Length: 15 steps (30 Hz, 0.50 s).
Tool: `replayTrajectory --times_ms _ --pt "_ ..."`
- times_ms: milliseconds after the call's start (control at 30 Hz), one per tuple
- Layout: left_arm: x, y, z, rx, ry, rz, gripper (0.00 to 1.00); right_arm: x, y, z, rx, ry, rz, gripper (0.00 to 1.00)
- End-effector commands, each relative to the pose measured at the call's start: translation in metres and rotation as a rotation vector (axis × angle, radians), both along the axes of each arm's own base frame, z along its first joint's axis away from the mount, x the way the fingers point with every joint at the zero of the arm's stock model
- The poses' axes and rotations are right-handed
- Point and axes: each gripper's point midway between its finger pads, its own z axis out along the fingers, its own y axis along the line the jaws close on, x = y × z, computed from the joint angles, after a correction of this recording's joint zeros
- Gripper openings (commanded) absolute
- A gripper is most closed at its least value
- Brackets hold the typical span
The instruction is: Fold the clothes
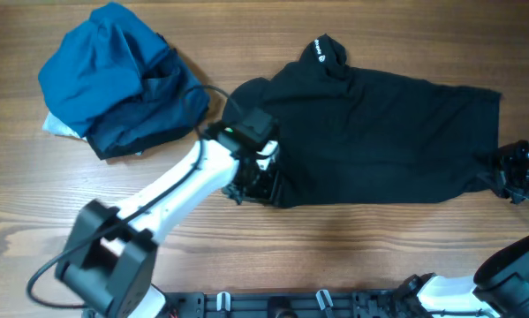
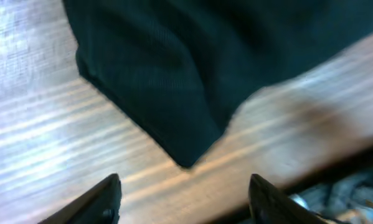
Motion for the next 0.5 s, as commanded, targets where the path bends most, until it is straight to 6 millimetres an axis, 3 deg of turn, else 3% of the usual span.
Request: replayTrajectory --times_ms 0,100,133,200,367,467 --pt "0.013 0.008 -0.029 0.132 -0.089 -0.043 0.73 0.005 0.002 0.005 0.007 -0.026 0.009 0.49" --pt "0.02 -0.005 -0.046 0.112 -0.12 -0.105 0.7 0.005 0.002 0.005 0.007 -0.026 0.009 0.5" --pt "0.023 -0.008 -0.05 0.107 -0.126 -0.107 0.58 0.005 0.003 0.005 0.007 -0.026 0.009 0.5" --pt "0.016 -0.019 -0.051 0.046 -0.079 -0.112 0.04 0.005 0.003 0.005 0.006 -0.027 0.012 0.5" --pt "-0.047 -0.046 0.009 -0.206 0.249 -0.187 0.04 0.004 0.003 0.005 0.008 -0.024 0.016 0.5" --pt "-0.042 -0.043 0.035 -0.203 0.186 -0.21 0.04 0.005 0.002 0.005 0.003 -0.029 0.017 0.5"
